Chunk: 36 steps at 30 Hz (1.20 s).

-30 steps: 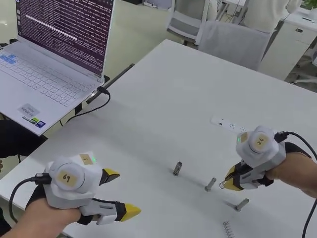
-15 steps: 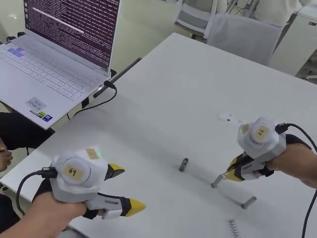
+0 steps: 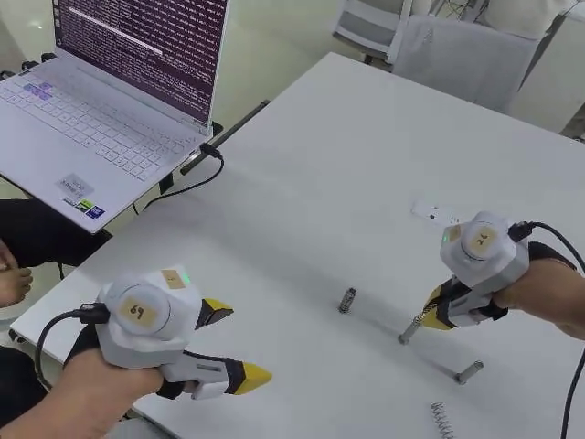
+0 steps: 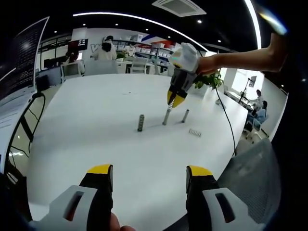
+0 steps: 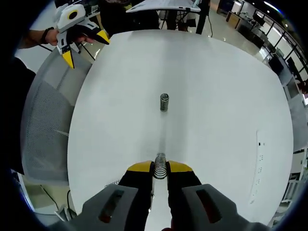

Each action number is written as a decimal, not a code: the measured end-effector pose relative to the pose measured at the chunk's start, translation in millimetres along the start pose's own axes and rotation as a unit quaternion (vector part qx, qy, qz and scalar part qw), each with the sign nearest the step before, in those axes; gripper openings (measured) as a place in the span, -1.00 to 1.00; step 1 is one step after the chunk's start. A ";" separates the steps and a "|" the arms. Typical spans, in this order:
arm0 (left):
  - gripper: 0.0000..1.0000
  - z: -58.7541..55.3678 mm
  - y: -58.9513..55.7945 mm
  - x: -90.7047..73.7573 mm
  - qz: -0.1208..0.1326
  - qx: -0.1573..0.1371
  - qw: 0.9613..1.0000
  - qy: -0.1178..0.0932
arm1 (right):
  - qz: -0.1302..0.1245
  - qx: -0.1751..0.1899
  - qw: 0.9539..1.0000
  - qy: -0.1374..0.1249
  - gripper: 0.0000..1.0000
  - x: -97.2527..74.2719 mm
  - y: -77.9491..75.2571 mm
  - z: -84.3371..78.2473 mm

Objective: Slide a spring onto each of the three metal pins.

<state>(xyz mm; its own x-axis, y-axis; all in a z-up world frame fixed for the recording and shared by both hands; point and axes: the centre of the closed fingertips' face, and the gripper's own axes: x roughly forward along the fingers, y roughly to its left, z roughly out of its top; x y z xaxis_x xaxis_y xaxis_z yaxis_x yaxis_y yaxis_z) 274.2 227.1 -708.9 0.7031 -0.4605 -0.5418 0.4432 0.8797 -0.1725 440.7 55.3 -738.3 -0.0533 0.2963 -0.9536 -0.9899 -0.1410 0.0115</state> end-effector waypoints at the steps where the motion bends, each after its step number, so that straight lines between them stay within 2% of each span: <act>1: 0.14 -0.1 0.2 -0.2 0.001 0.000 1.000 0.001 | 0.001 -0.003 1.000 0.002 -0.83 1.2 0.2 -0.6; 17: 0.13 0.1 2.6 0.1 0.002 -0.001 1.000 0.004 | 0.009 -0.020 1.000 0.020 -0.83 15.8 -1.3 -3.3; 36: 0.13 -1.0 5.0 -1.4 0.005 -0.003 1.000 0.008 | 0.014 -0.041 0.998 0.050 -0.82 40.9 -4.3 -11.0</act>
<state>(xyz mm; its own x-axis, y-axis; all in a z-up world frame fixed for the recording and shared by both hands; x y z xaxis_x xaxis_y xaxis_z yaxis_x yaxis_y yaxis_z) 274.9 232.3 -709.8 0.6988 -0.4498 -0.5562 0.4322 0.8851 -0.1727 444.2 57.7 -780.6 -0.0639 0.1950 -0.9787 -0.9741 -0.2254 0.0187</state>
